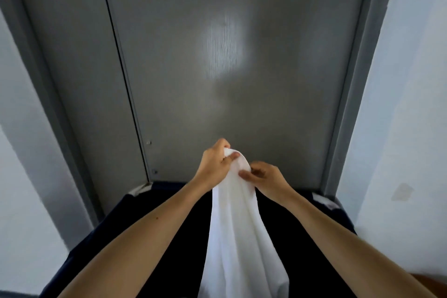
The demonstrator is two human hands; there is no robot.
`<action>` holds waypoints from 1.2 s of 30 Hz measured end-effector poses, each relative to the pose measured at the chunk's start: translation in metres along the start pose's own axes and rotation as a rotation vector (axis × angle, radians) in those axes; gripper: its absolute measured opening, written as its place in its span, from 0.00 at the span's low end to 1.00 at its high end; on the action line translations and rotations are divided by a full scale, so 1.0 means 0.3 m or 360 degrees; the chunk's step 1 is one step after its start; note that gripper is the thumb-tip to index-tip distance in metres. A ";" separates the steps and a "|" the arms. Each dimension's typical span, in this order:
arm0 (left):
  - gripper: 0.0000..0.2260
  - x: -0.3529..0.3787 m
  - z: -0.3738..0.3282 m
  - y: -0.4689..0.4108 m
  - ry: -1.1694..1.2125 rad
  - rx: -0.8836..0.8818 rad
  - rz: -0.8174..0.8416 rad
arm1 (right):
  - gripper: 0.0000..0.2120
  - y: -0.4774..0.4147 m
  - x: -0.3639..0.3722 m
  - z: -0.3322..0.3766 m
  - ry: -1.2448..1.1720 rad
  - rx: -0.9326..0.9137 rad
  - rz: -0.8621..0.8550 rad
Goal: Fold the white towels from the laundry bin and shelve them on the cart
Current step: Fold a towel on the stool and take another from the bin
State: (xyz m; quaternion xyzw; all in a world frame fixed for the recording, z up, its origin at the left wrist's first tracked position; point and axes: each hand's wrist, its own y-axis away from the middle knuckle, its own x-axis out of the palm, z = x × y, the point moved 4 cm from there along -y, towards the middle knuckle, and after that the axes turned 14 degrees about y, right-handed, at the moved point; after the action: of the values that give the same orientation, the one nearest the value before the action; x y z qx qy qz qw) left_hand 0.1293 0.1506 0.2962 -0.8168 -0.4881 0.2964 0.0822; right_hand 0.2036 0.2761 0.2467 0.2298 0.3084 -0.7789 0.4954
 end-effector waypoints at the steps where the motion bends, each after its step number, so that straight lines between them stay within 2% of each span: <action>1: 0.07 -0.023 -0.030 -0.037 0.0051 0.0017 -0.0087 | 0.15 -0.028 -0.021 0.021 0.0021 -0.0046 -0.0012; 4: 0.08 -0.060 -0.120 -0.124 0.0132 0.0120 -0.0202 | 0.11 -0.088 -0.078 0.095 0.0191 -0.0182 -0.0118; 7: 0.08 -0.088 -0.185 -0.177 0.0161 0.0229 -0.0262 | 0.16 -0.125 -0.117 0.149 0.0526 -0.0317 -0.0329; 9: 0.08 -0.113 -0.213 -0.200 0.0192 0.0274 -0.0318 | 0.16 -0.130 -0.135 0.179 0.0608 -0.0392 -0.0448; 12: 0.08 -0.155 -0.243 -0.227 0.0213 0.0319 -0.0415 | 0.20 -0.122 -0.122 0.213 0.0577 -0.0457 -0.0330; 15: 0.08 -0.187 -0.243 -0.243 0.0302 0.0280 -0.0453 | 0.17 -0.101 -0.098 0.194 0.0773 -0.0435 -0.0173; 17: 0.10 -0.189 -0.237 -0.242 0.0361 0.0292 -0.0354 | 0.14 -0.082 -0.113 0.183 0.0836 -0.0454 -0.0359; 19: 0.11 -0.174 -0.245 -0.222 0.0146 0.0352 -0.0164 | 0.12 -0.072 -0.126 0.206 0.0818 -0.0630 -0.0564; 22: 0.11 -0.145 -0.252 -0.184 -0.0196 0.0502 0.0095 | 0.09 -0.067 -0.121 0.248 0.0732 -0.0800 -0.0569; 25: 0.13 -0.141 -0.218 -0.162 -0.0241 0.0491 0.0241 | 0.13 -0.060 -0.105 0.219 0.0641 -0.0742 -0.0462; 28: 0.15 -0.141 -0.183 -0.145 -0.0414 0.0417 0.0425 | 0.10 -0.049 -0.091 0.187 0.0487 -0.0684 -0.0295; 30: 0.14 -0.137 -0.177 -0.128 -0.0539 0.0387 0.0513 | 0.08 -0.056 -0.092 0.167 0.0386 -0.0517 -0.0222; 32: 0.13 -0.131 -0.171 -0.110 -0.0585 0.0357 0.0568 | 0.12 -0.055 -0.076 0.136 0.0373 -0.0281 -0.0046; 34: 0.13 -0.124 -0.161 -0.090 -0.0596 0.0322 0.0590 | 0.11 -0.036 -0.043 0.109 0.0183 -0.0159 0.0106; 36: 0.13 -0.121 -0.149 -0.080 -0.0551 0.0295 0.0600 | 0.09 -0.013 -0.022 0.112 -0.0088 -0.0110 0.0070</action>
State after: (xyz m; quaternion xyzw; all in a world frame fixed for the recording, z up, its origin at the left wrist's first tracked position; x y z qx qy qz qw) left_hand 0.1241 0.1391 0.3572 -0.8194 -0.3051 0.4850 0.0153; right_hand 0.2009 0.2577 0.2758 0.1978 0.3162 -0.7627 0.5284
